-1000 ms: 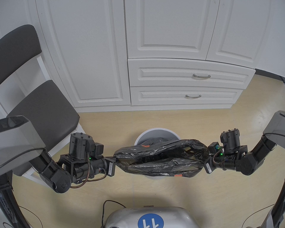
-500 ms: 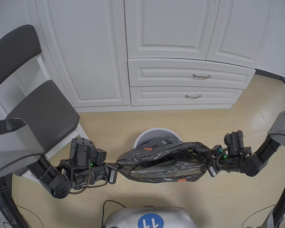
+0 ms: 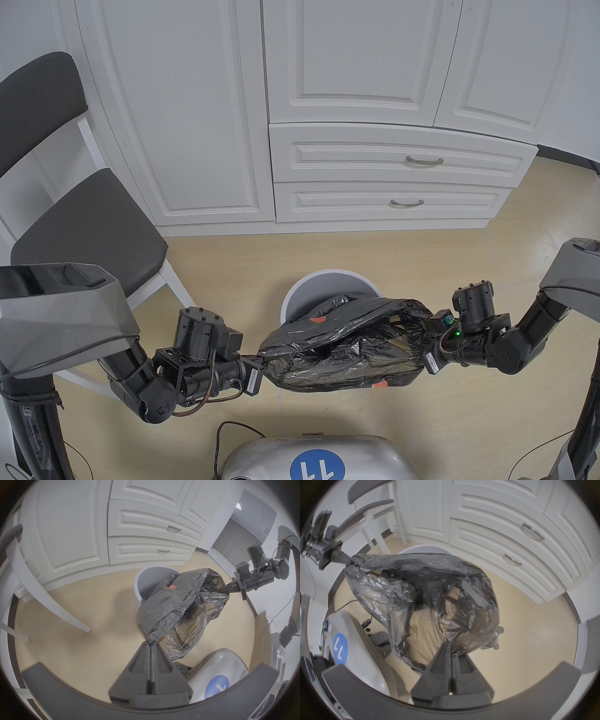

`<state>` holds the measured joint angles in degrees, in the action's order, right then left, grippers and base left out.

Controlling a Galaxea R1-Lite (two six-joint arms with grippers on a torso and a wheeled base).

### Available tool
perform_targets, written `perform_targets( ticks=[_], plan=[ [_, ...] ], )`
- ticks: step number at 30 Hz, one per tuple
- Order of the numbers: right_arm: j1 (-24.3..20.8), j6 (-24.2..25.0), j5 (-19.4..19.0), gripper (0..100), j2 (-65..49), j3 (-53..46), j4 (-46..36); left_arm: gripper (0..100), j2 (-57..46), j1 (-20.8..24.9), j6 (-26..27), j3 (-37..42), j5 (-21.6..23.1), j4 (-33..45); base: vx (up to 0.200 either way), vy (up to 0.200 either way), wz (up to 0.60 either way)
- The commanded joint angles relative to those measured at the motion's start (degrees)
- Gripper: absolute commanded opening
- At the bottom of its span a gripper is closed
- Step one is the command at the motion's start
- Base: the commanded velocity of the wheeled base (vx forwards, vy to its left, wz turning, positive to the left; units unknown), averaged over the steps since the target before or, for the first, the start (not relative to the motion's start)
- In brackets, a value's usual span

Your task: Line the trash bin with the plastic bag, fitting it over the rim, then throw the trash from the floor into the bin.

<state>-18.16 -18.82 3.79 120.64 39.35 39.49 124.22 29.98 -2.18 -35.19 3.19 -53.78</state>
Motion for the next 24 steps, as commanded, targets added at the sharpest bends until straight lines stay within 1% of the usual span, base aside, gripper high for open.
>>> perform_targets(
  ticks=[1, 3, 8, 10, 14, 24],
  plan=[
    [-0.2, 2.3, 1.4, 0, 2.7, 2.4, 0.2, 0, 3.0, -2.7, 0.0, -1.6, -0.1, -0.4, 0.0, 0.0, 0.0],
    [-0.3, 2.4, 1.5, 0, 2.1, 1.9, 0.2, 0, 2.7, -3.8, 0.3, -1.4, 0.1, -0.4, 0.0, 0.0, 0.0],
    [-0.4, 2.2, 1.5, 0, 0.9, 1.0, 0.2, 0, 2.1, -3.6, 0.5, -0.9, 0.1, -0.9, 0.0, 0.0, 0.0],
    [-0.4, 2.2, 1.5, 0, 0.2, 0.8, 0.2, 0, 2.2, -3.7, 0.4, -0.8, 0.1, -2.6, 0.0, 0.0, 0.0],
    [-0.4, 2.2, 1.5, 0, 0.5, 1.1, 0.1, 0, 2.3, -4.8, 0.5, -0.7, 0.4, -3.3, 0.0, 0.0, 0.0],
    [-0.2, 2.0, 1.6, 0, 0.1, 0.7, 0.1, 0, 2.4, -4.4, 0.4, -0.3, 0.1, -4.4, 0.0, 0.0, 0.0]
  ],
)
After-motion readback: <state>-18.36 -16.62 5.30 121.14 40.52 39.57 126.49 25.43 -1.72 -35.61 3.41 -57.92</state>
